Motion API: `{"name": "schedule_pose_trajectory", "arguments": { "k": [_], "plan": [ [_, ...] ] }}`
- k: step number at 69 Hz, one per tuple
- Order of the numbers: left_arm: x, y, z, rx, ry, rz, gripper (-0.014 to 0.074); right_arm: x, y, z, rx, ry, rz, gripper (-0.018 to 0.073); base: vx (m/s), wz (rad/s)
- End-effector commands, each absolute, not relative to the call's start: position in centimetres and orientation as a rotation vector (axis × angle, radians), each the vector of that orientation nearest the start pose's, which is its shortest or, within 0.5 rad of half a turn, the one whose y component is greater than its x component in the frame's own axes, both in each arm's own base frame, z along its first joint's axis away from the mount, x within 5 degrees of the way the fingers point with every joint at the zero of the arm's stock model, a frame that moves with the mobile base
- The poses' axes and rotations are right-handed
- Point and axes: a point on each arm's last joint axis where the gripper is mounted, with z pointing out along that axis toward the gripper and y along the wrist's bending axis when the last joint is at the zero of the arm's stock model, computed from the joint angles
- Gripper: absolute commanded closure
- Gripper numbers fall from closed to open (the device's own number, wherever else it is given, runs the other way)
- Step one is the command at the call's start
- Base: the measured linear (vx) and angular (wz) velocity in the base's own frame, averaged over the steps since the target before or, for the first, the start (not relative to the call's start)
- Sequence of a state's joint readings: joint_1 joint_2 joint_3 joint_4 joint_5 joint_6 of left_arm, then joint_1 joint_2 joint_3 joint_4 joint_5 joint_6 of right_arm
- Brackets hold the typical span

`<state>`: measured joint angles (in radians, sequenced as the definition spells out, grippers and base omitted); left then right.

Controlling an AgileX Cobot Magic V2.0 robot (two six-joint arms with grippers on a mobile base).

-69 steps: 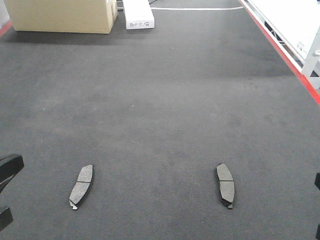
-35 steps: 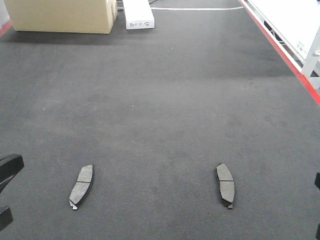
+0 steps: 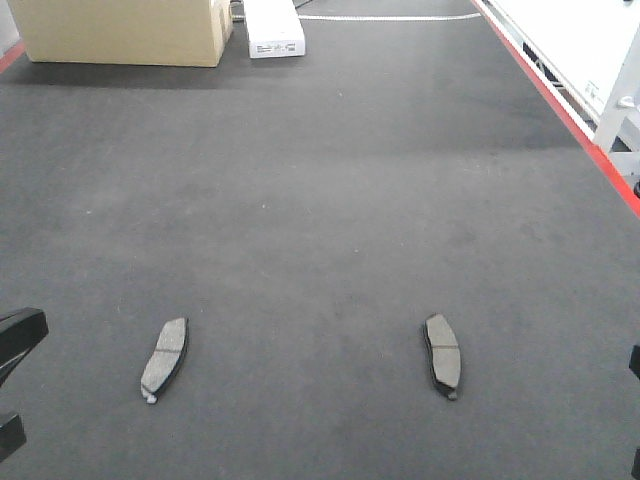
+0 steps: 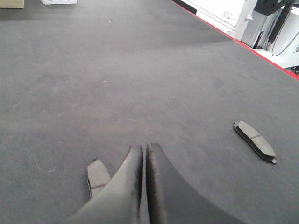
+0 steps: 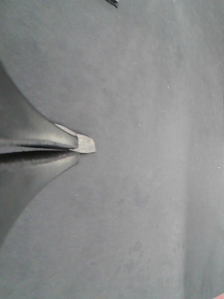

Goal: Move and align brake pads A on conveyor
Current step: 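Raise the open right gripper away from the placed pad, then back away from the conveyor and turn toward the corridor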

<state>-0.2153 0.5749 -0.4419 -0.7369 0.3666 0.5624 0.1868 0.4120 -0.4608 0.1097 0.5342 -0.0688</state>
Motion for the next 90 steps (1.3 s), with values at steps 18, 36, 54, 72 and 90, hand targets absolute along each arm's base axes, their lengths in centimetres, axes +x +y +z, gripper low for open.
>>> {"name": "schedule_pose_trajectory", "arguments": {
  "k": [18, 36, 54, 72, 90],
  "plan": [
    [11.33, -4.56, 30.38, 0.209, 1.833, -0.468, 0.0603, 8.62, 2.02, 30.69, -0.175, 1.865, 0.19, 0.0566, -0.22, 0.06],
    [11.33, -4.56, 30.38, 0.209, 1.833, -0.468, 0.0603, 8.62, 2.02, 30.69, -0.175, 1.865, 0.19, 0.0566, -0.29, 0.06],
    [11.32, -4.57, 30.37, 0.211, 1.835, -0.469, 0.0603, 8.62, 2.02, 30.69, -0.175, 1.865, 0.19, 0.0566, -0.31, -0.03],
    [11.27, -4.61, 30.33, 0.215, 1.839, -0.473, 0.0603, 8.62, 2.02, 30.69, -0.175, 1.865, 0.19, 0.0566, -0.27, -0.25],
    [11.27, -4.61, 30.33, 0.215, 1.839, -0.473, 0.0603, 8.62, 2.02, 30.69, -0.175, 1.865, 0.19, 0.0566, -0.21, -0.66]
  ]
}}
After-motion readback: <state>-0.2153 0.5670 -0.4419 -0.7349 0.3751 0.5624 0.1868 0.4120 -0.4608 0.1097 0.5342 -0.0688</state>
